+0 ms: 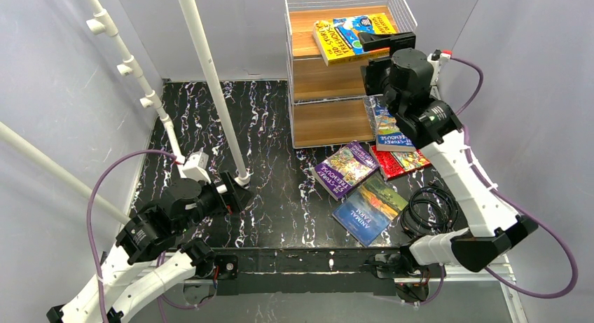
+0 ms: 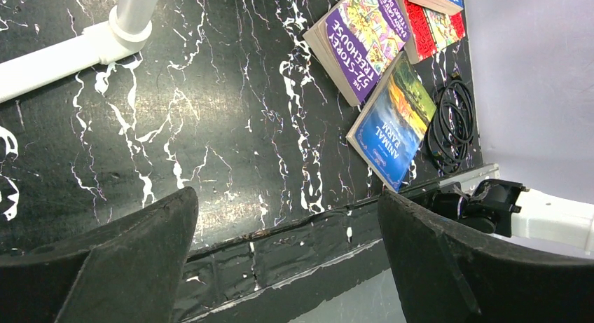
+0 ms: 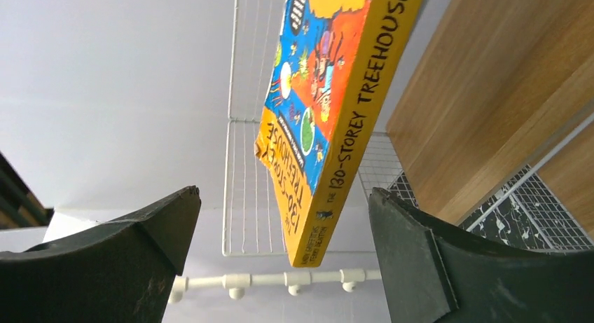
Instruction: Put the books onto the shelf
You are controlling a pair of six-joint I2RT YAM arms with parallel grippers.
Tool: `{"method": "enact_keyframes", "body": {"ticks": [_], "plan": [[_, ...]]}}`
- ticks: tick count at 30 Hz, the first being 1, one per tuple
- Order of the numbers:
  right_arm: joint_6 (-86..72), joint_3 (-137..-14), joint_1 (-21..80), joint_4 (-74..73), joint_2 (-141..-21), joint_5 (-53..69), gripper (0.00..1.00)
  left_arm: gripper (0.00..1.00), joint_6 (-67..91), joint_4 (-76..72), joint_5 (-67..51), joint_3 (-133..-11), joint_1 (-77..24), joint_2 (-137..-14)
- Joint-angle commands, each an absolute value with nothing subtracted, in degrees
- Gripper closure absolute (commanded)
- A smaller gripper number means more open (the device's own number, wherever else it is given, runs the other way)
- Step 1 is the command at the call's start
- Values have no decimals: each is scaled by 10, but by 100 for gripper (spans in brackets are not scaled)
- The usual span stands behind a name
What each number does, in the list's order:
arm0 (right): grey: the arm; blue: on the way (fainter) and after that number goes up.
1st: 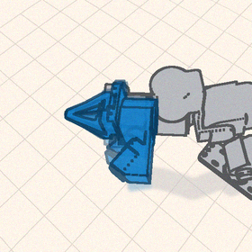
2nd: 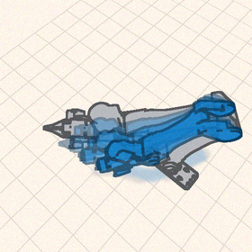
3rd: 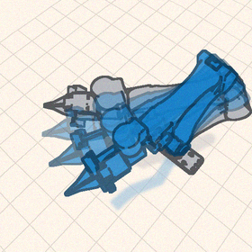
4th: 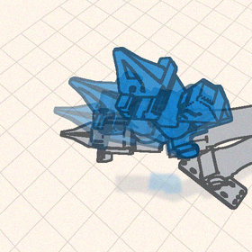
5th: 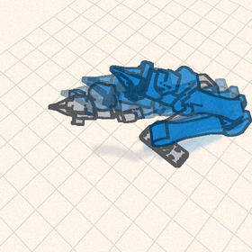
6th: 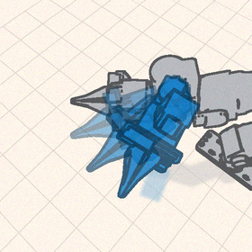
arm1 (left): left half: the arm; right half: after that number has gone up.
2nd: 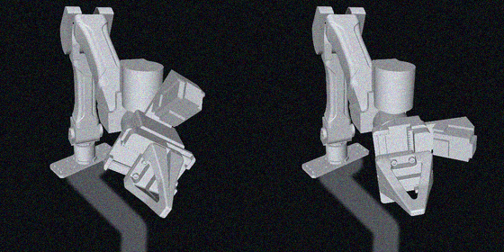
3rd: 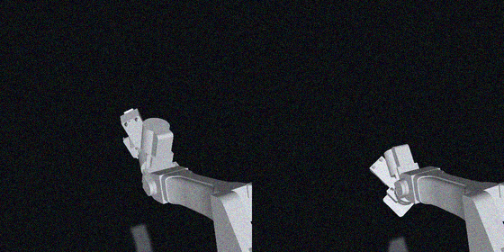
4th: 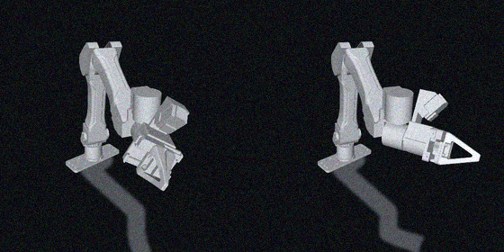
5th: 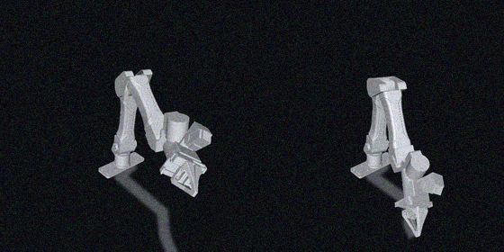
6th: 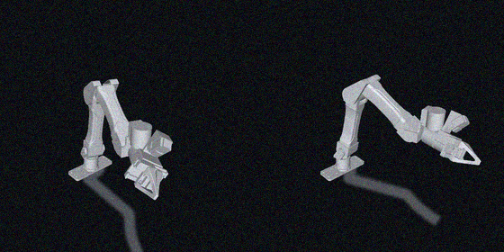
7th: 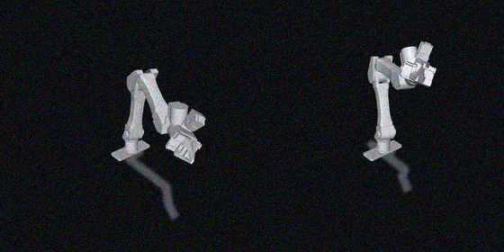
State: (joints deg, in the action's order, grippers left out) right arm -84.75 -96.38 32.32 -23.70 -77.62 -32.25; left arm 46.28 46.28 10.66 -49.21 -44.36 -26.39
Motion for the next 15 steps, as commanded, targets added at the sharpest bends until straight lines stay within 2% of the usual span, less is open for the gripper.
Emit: {"method": "enact_keyframes", "body": {"ticks": [1, 5, 9, 12, 15], "plan": [[-780, -932, 325, -181, -744, -291, 1, 2, 458, 451, 102, -487, -443, -272], [-739, -883, 325, -181, -696, -285, 1, 2, 457, 449, 96, -489, -444, -275], [-552, -823, 324, -65, -635, -238, 4, 2, 454, 449, 96, -489, -444, -274], [-369, -886, 325, -136, -647, -232, 13, 2, 455, 448, 99, -489, -444, -270], [-226, -1003, 325, -257, -703, -221, 19, 2, 449, 448, 98, -489, -443, -270]]}}
